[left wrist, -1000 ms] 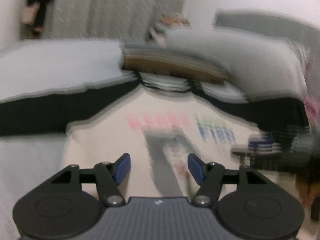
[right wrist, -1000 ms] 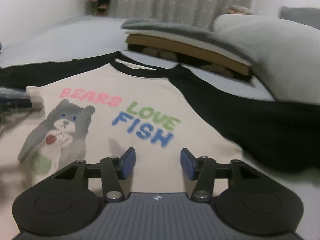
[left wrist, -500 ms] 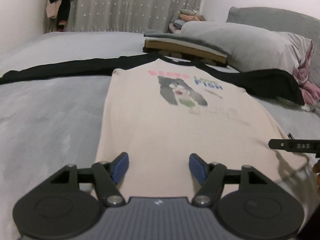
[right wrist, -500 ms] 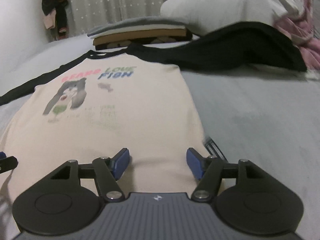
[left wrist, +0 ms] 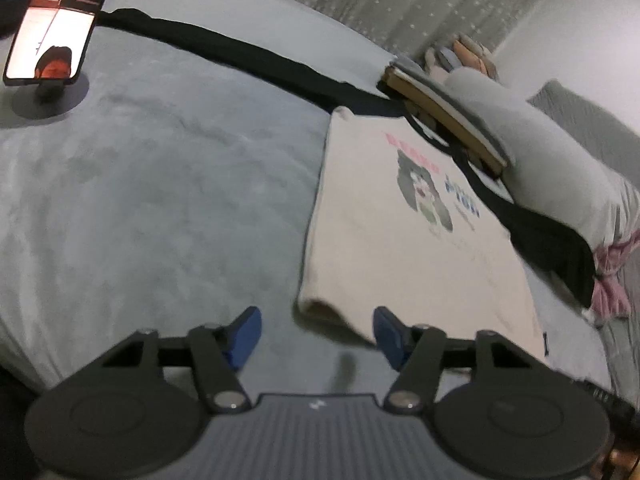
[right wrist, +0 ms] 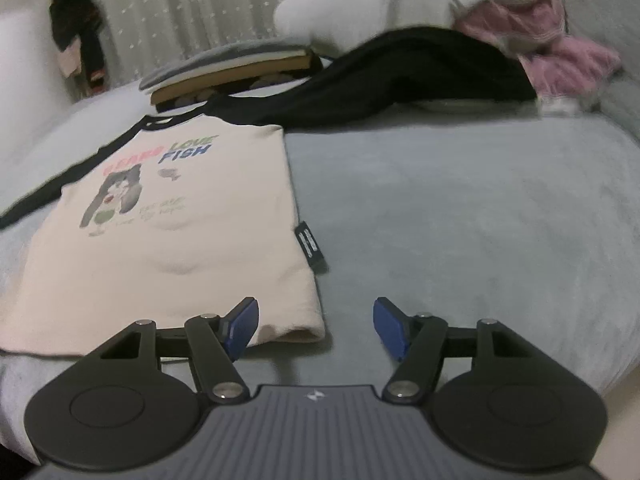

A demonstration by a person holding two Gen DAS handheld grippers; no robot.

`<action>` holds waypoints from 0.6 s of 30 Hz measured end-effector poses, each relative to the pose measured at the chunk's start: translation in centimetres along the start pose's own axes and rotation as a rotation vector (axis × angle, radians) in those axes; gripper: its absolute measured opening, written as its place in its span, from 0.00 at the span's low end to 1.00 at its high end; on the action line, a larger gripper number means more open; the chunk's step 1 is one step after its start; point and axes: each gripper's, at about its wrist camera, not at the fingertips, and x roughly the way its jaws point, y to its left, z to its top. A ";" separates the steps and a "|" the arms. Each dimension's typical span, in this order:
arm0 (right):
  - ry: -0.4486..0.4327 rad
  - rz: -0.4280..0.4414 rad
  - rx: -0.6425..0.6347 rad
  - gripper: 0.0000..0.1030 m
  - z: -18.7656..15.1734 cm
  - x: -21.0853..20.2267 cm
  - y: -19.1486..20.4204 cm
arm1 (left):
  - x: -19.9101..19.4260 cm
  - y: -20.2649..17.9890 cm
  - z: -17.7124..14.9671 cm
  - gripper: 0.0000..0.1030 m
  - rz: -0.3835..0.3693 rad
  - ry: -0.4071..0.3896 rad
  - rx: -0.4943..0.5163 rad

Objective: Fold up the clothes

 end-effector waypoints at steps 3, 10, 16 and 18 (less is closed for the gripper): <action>0.034 0.034 0.104 0.52 -0.3 0.8 -0.9 | 0.6 0.2 0.2 0.48 0.007 -0.004 -0.013; 0.039 0.056 0.113 0.10 -0.7 1.3 -0.3 | 1.5 0.2 0.6 0.07 0.043 -0.001 -0.048; -0.003 -0.021 0.107 0.08 -0.2 -1.2 0.2 | -0.1 -0.7 0.4 0.07 0.108 -0.024 -0.052; 0.027 -0.042 0.103 0.08 -0.8 -0.1 0.0 | 1.1 -0.2 0.1 0.07 0.126 0.008 -0.058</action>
